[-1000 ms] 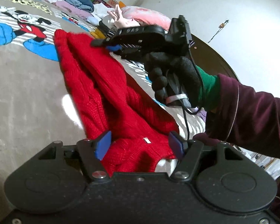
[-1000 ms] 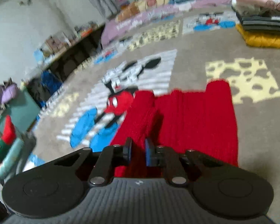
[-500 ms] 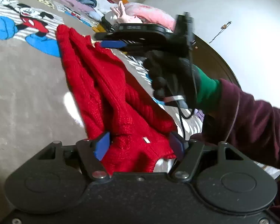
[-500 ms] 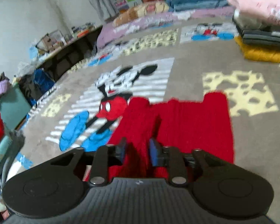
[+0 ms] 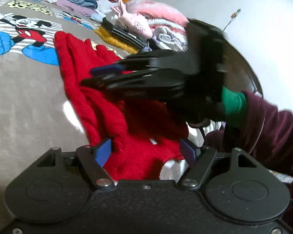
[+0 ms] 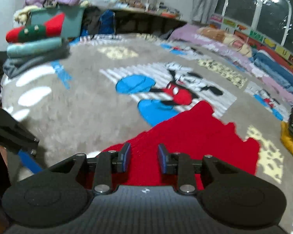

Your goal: Fold clothes

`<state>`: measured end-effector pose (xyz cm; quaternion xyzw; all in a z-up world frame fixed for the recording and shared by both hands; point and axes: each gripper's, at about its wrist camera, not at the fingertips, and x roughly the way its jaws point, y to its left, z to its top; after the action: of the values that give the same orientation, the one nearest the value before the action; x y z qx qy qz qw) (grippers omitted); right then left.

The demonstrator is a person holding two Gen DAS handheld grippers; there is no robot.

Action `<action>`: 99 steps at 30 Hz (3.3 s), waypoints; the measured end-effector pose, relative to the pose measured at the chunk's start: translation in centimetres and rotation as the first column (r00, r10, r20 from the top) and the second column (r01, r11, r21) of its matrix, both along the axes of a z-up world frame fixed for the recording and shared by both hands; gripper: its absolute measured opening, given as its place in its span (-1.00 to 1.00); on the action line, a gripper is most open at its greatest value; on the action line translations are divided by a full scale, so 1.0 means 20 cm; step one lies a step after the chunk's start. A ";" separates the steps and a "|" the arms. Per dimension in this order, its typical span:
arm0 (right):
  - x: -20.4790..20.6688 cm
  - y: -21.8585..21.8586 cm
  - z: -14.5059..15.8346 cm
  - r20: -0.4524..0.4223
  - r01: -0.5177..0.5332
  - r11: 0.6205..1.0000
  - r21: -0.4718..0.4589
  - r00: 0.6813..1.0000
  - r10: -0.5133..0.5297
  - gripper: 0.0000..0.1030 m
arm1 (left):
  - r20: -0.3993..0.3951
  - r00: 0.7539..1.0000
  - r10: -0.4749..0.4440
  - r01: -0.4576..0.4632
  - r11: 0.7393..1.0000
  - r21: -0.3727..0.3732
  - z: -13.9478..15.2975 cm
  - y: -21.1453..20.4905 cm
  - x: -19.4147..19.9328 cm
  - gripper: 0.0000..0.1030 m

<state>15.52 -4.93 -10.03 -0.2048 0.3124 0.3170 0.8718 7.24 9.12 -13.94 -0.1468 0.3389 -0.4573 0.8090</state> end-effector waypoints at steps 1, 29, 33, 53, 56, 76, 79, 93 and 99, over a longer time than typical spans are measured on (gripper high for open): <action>0.02 0.02 -0.02 -0.004 0.002 1.000 0.000 1.000 -0.002 -0.38 | -0.004 1.000 0.000 0.000 1.000 -0.002 0.00 0.00 0.00 0.47; -0.73 -0.72 -0.08 0.179 0.194 0.927 0.320 0.949 -0.260 -0.44 | 0.371 0.924 0.094 -0.152 0.980 0.129 0.14 -0.17 -0.09 0.49; -0.64 -0.68 -0.19 0.048 0.208 0.943 0.260 0.973 -0.227 -0.31 | 0.350 0.937 0.015 -0.143 0.928 0.343 0.01 -0.28 -0.07 0.51; -0.98 -0.79 -0.11 0.257 0.081 0.995 0.055 0.962 -0.093 -0.14 | 0.546 0.820 -0.171 -0.234 0.772 0.592 -0.03 -0.15 -0.35 0.52; -1.00 -0.71 -0.18 0.260 0.036 0.997 -0.072 0.966 -0.016 -0.18 | 0.587 0.764 -0.267 -0.265 0.700 0.663 -0.09 -0.23 -0.37 0.49; -0.92 -0.54 -0.29 0.322 0.015 0.997 -0.076 0.947 0.010 -0.57 | 0.573 0.810 -0.124 -0.287 0.769 0.572 -0.09 -0.33 -0.24 -0.41; -0.95 -0.53 -0.26 0.328 -0.007 0.997 -0.072 0.944 0.030 -0.60 | 0.562 0.817 -0.126 -0.272 0.776 0.569 -0.05 -0.31 -0.27 -0.50; -1.10 -0.74 0.06 0.414 -0.003 0.983 0.183 0.907 -0.074 -0.60 | 0.614 0.788 0.043 -0.234 0.944 0.234 0.28 -0.10 -0.38 -0.50; -0.90 -0.84 0.12 0.347 0.060 0.907 0.418 0.912 -0.220 -0.58 | 0.540 0.818 0.198 -0.262 0.964 0.045 0.32 -0.12 -0.18 -0.50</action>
<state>-2.44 -21.80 -7.58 -0.0580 0.0778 0.2627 0.9600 3.55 6.80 -7.46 -0.0069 0.1081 -0.3581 0.9274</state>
